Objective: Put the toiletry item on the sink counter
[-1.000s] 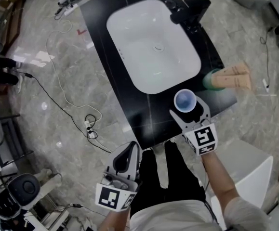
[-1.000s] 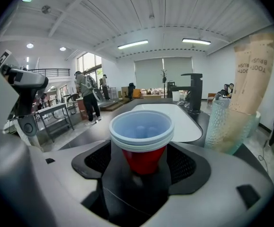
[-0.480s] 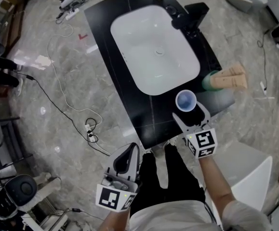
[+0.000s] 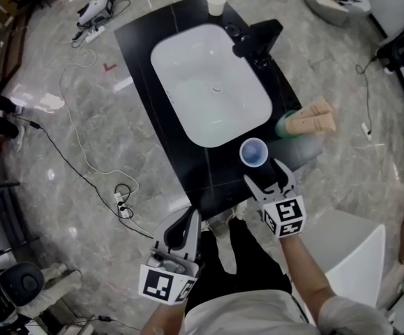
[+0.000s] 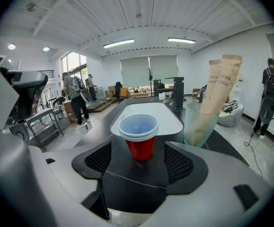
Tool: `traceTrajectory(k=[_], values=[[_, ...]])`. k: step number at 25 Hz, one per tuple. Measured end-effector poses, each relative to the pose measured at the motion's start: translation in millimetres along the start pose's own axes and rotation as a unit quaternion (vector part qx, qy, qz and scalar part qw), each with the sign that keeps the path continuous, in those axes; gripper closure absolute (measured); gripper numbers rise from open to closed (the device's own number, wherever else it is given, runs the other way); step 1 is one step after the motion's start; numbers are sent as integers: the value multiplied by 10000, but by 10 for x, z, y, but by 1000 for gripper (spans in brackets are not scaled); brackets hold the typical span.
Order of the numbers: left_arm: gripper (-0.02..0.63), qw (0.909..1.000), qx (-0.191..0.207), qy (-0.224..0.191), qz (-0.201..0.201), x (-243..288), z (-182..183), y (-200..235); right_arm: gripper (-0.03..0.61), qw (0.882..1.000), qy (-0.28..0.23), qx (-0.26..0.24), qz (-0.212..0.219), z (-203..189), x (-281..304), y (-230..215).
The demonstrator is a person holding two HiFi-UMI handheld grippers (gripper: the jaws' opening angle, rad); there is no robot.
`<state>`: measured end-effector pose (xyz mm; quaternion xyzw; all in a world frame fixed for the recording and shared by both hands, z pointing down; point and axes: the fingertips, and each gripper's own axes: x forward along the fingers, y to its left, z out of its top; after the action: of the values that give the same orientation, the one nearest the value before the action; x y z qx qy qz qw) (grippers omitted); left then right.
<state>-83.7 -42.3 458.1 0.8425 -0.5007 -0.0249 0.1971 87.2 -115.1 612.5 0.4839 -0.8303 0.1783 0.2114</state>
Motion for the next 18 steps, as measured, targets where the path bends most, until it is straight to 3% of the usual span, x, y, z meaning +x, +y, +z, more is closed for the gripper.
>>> traceTrajectory(k=[8,18], values=[[611,10000,26,-48,17,-50,193,-72,221,9999,-98,-54,-17,241,-161,16],[611,9987,381,-201,260,-237,583,-56,221,9996,-180,-105,177,498,-396,189]])
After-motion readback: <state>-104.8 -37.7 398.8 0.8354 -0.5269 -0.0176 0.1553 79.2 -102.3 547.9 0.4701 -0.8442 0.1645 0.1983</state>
